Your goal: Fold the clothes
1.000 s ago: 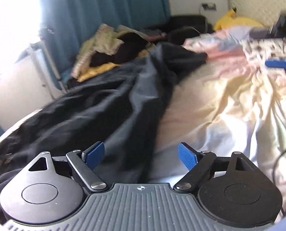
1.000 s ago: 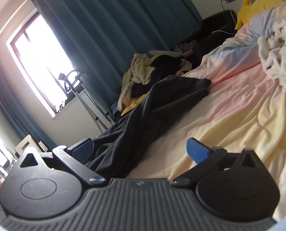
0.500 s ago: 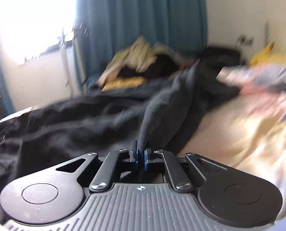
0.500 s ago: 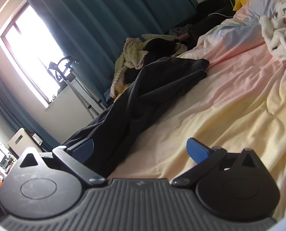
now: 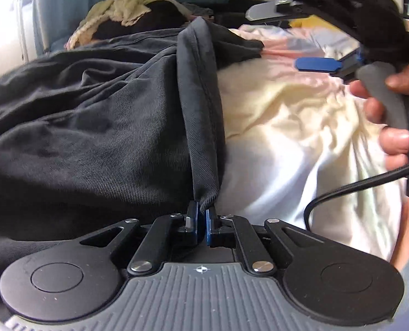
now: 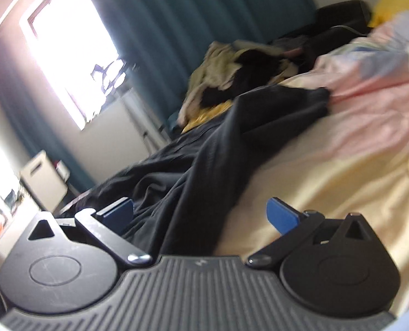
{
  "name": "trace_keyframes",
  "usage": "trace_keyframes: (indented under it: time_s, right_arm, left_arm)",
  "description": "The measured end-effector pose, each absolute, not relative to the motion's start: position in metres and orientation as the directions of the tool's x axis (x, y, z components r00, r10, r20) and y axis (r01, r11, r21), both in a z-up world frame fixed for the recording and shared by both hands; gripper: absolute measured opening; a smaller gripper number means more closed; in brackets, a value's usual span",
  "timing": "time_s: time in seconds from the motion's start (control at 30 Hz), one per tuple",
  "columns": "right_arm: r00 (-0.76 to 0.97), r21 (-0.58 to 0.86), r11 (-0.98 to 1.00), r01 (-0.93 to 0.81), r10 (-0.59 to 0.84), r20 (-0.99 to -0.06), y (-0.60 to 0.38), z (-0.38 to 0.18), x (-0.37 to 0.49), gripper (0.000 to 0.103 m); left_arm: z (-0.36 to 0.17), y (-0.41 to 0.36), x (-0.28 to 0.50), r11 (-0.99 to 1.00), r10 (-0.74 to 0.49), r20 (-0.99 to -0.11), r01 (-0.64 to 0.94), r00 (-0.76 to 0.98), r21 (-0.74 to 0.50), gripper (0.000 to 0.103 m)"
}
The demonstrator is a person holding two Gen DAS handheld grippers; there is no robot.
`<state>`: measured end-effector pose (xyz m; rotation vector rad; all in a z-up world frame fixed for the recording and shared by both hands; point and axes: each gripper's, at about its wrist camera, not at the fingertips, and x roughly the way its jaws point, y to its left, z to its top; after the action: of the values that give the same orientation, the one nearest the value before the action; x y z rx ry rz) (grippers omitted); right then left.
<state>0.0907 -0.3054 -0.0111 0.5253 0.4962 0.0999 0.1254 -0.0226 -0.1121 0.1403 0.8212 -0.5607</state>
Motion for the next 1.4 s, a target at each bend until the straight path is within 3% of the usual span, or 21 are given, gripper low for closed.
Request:
trace_keyframes:
  time_s: [0.2,0.33,0.5,0.6,0.67,0.7,0.73,0.8,0.83,0.97,1.1,1.27,1.4]
  right_arm:
    - [0.823,0.326,0.945,0.007,0.179,-0.539,-0.301,0.005,0.195,0.103]
    - [0.758,0.211,0.976,0.06,0.093,-0.646,-0.292,0.007,0.292,0.101]
    - [0.703,-0.152,0.984,0.089,-0.17,-0.69,-0.259,-0.02,0.385,0.099]
    - [0.639,-0.308,0.945,0.111,-0.305,-0.706,-0.259,-0.045,0.411,0.085]
    - [0.61,-0.345,0.931,0.117,-0.342,-0.715,-0.268,-0.056,0.417,0.065]
    - [0.599,-0.345,0.931,0.119,-0.344,-0.723,-0.275,-0.059,0.417,0.047]
    - [0.595,-0.336,0.933,0.128,-0.344,-0.726,-0.282,-0.06,0.416,0.03]
    - [0.634,-0.275,0.945,0.176,-0.323,-0.703,-0.295,-0.049,0.403,0.017]
    - [0.664,-0.24,0.951,0.197,-0.309,-0.681,-0.301,-0.04,0.394,0.016]
    - [0.785,-0.027,0.947,0.32,-0.281,-0.552,-0.339,0.003,0.327,0.014]
    - [0.825,0.188,0.893,0.41,-0.274,-0.494,-0.379,0.022,0.242,0.014]
    - [0.817,0.409,0.772,0.487,-0.235,-0.527,-0.432,-0.016,0.139,0.014]
    - [0.784,0.605,0.581,0.544,-0.095,-0.613,-0.47,-0.079,0.089,0.015]
  left_arm:
    - [-0.121,-0.02,0.14,0.842,-0.44,-0.723,0.524,0.533,-0.125,0.008]
    - [-0.127,-0.006,0.159,0.834,-0.506,-0.706,0.49,0.496,-0.254,0.008]
    - [-0.136,0.003,0.169,0.801,-0.575,-0.664,0.492,0.478,-0.34,0.008]
    - [-0.138,0.001,0.171,0.78,-0.598,-0.647,0.531,0.474,-0.332,0.008]
    - [-0.139,0.001,0.174,0.767,-0.616,-0.637,0.54,0.465,-0.347,0.008]
    - [-0.14,0.002,0.176,0.761,-0.623,-0.633,0.541,0.459,-0.357,0.008]
    - [-0.14,0.003,0.177,0.756,-0.631,-0.629,0.541,0.454,-0.367,0.008]
    - [-0.141,0.004,0.181,0.747,-0.644,-0.622,0.54,0.445,-0.387,0.008]
    - [-0.139,0.005,0.181,0.743,-0.651,-0.615,0.54,0.445,-0.395,0.008]
    - [-0.126,0.008,0.172,0.714,-0.69,-0.558,0.56,0.461,-0.42,0.007]
    - [-0.112,0.012,0.163,0.696,-0.711,-0.521,0.573,0.472,-0.432,0.007]
    - [-0.097,0.016,0.145,0.678,-0.728,-0.511,0.59,0.456,-0.439,0.007]
    - [-0.088,0.022,0.127,0.7,-0.709,-0.512,0.574,0.486,-0.424,0.006]
